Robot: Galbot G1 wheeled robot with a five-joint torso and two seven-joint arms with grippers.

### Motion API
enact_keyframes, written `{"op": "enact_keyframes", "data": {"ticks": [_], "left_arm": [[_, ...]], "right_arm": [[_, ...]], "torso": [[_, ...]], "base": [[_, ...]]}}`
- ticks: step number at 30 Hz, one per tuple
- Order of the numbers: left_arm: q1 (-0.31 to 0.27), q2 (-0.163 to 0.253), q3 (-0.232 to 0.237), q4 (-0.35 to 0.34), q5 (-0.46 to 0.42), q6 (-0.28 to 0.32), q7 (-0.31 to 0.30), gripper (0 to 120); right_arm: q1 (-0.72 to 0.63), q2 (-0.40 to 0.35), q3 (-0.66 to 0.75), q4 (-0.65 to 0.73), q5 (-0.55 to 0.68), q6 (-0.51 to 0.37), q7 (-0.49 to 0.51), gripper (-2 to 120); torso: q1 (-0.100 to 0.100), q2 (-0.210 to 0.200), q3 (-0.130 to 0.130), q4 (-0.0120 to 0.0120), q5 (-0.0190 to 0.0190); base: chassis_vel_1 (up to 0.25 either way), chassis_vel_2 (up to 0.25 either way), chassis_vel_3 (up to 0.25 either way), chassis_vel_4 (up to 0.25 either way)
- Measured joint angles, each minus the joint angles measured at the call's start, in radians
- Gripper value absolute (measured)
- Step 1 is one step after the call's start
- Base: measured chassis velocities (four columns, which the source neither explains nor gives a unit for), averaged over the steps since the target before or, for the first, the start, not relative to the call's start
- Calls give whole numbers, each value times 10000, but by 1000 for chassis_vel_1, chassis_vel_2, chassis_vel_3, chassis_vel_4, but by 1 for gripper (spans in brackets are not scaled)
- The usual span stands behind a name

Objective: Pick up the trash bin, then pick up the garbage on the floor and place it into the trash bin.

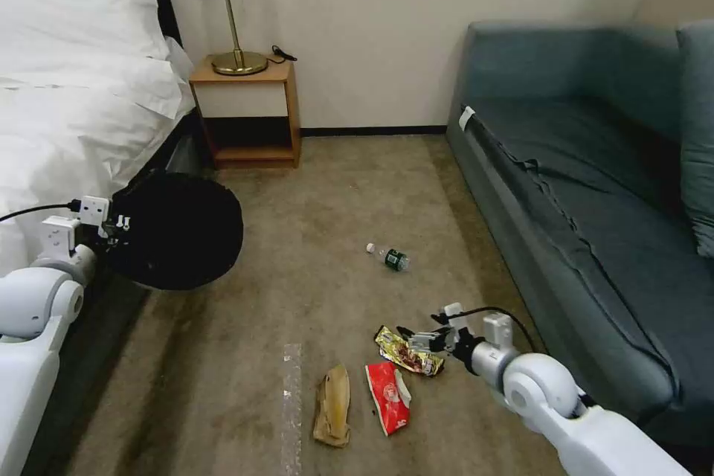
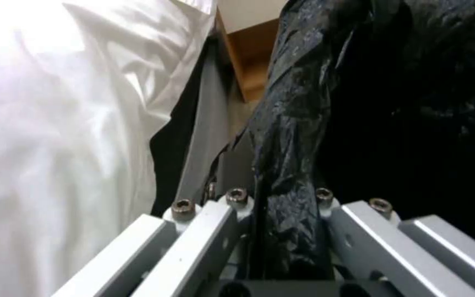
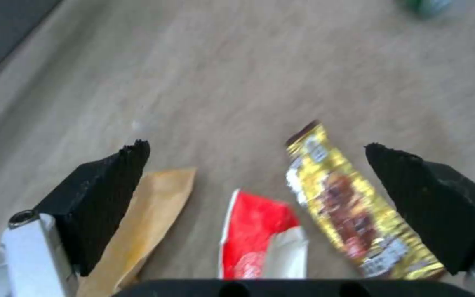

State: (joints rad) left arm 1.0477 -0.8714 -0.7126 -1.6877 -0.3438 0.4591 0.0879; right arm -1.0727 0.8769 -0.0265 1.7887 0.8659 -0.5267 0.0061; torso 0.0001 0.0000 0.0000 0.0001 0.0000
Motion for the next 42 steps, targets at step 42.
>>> {"op": "enact_keyframes", "data": {"ticks": [42], "left_arm": [[360,-1421,-313,117,667,-280,262,4]], "right_arm": [[1889,3095,-3848,-4430,-1702,1585,-1014,100]], "torso": [[0,0,0,0,-2]], "base": [[0,0,0,0]]}}
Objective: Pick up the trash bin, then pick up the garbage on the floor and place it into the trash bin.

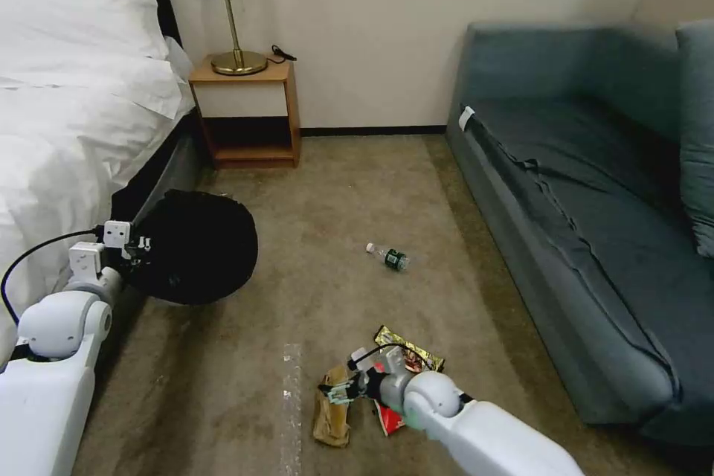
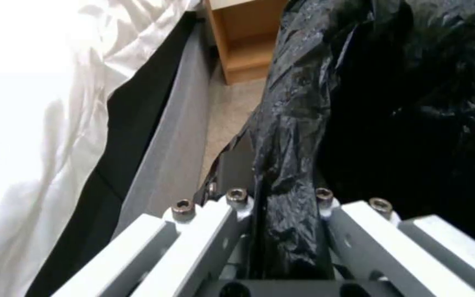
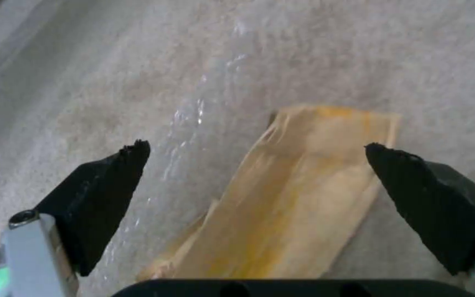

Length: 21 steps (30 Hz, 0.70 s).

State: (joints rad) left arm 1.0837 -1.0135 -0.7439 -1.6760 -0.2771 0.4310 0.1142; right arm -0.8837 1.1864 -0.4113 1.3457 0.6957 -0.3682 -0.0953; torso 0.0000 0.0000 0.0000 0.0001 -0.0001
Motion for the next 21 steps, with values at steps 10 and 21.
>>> {"op": "enact_keyframes", "data": {"ticks": [10,21], "left_arm": [[32,-21,34,-47,26,-29,13,4],[65,1,31,-47,51,-77,23,4]], "right_arm": [[-353,375,-41,-747,-765,688,-91,100],[-445,707,-74,-1951,-1398,1442,-412,93]], "torso": [[0,0,0,-1,0],[0,2,-1,-1,2]], "base": [[0,0,0,0],[0,0,0,0]]}}
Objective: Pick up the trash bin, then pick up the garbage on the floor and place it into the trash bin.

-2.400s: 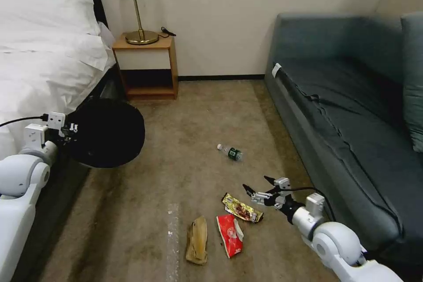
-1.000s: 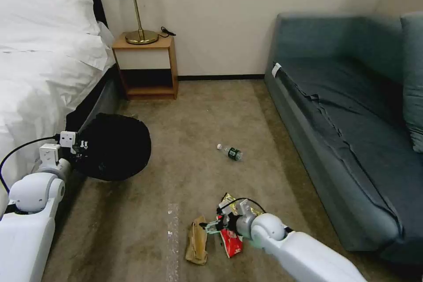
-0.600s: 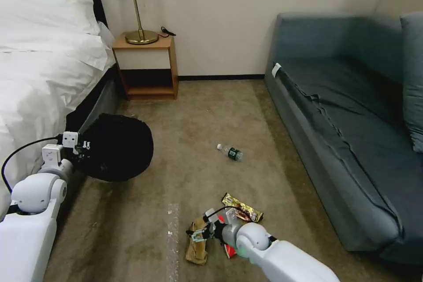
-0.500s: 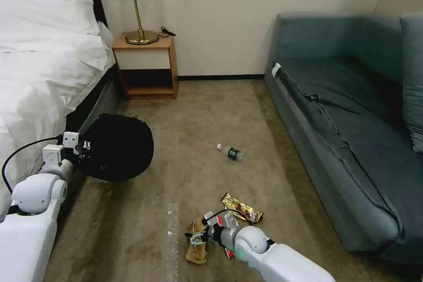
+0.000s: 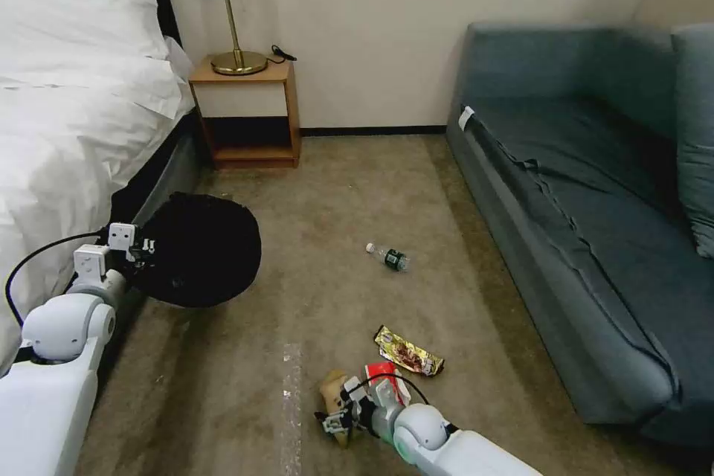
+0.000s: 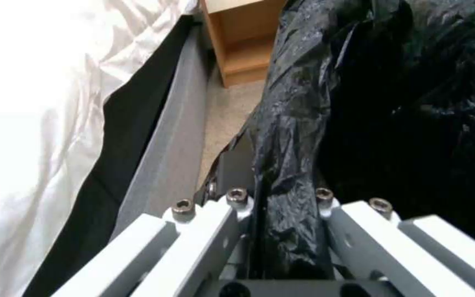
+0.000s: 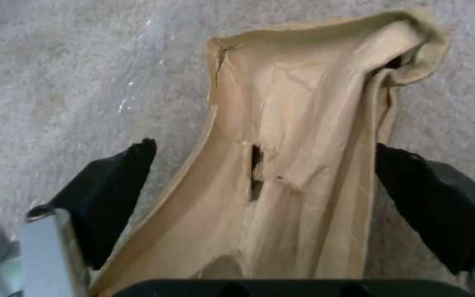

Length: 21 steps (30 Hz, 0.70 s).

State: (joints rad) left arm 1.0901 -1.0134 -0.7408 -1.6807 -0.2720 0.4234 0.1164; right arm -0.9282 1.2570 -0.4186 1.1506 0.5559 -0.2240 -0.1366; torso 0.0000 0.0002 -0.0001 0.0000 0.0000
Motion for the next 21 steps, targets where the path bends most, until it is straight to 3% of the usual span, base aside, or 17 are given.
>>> {"op": "enact_keyframes", "data": {"ticks": [8,11,21], "left_arm": [[-10,25,0,0,0,-12,6,4],[-30,64,17,-20,-13,-12,6,4],[51,197,-89,-142,-97,11,40,4]], "right_arm": [[-38,-116,150,38,-28,63,-67,67],[-110,-217,219,318,-16,22,-41,44],[-141,-612,354,1127,-7,-56,261,10]], "torso": [[0,0,0,-2,-1],[0,-1,1,1,0],[0,-2,1,2,2]], "base": [[0,0,0,0],[0,0,0,0],[0,0,0,0]]}}
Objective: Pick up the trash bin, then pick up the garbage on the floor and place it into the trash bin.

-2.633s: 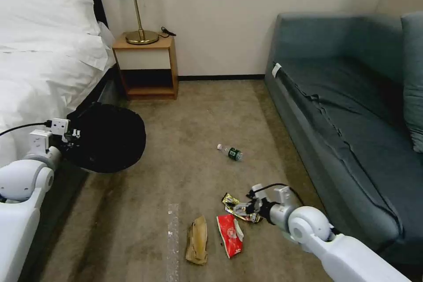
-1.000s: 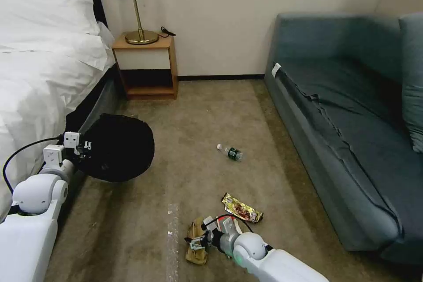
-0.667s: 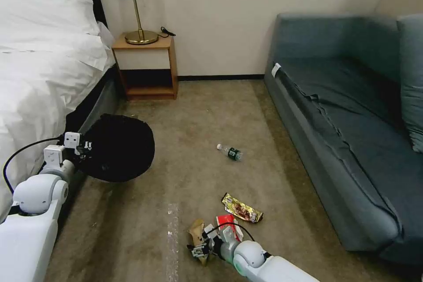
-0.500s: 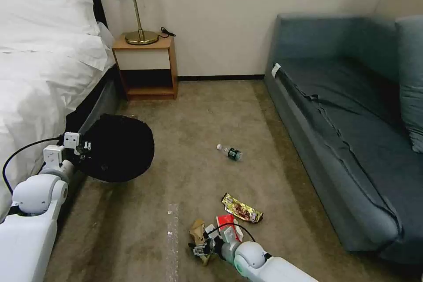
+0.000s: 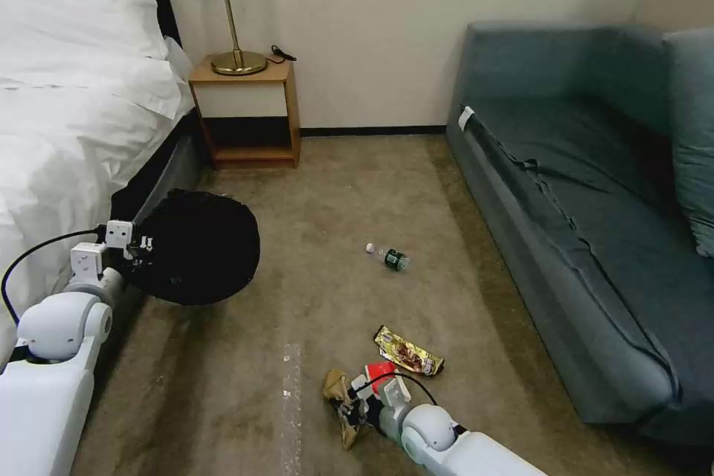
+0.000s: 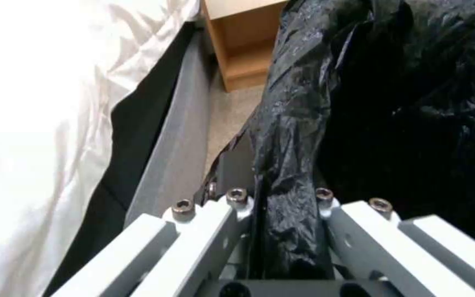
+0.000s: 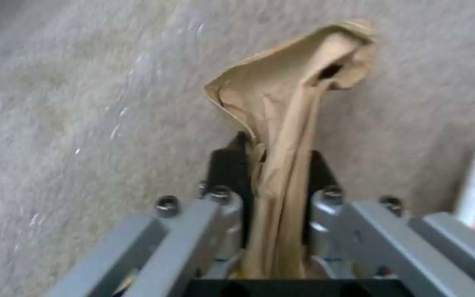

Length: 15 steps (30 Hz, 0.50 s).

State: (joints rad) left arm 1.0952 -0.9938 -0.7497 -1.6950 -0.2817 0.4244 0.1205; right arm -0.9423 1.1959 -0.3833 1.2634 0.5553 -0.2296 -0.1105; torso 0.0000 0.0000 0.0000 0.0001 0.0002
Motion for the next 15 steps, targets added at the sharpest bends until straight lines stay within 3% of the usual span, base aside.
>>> {"op": "enact_keyframes", "data": {"ticks": [2,15], "left_arm": [[-13,30,-13,13,-9,0,11,4],[-146,43,127,19,-296,62,38,4]], "right_arm": [[25,-137,103,184,-58,3,103,1],[596,-1425,943,1499,277,-12,553,0]], "torso": [[0,0,0,0,1],[0,0,0,-2,-1]], "base": [[0,0,0,0],[0,0,0,0]]}}
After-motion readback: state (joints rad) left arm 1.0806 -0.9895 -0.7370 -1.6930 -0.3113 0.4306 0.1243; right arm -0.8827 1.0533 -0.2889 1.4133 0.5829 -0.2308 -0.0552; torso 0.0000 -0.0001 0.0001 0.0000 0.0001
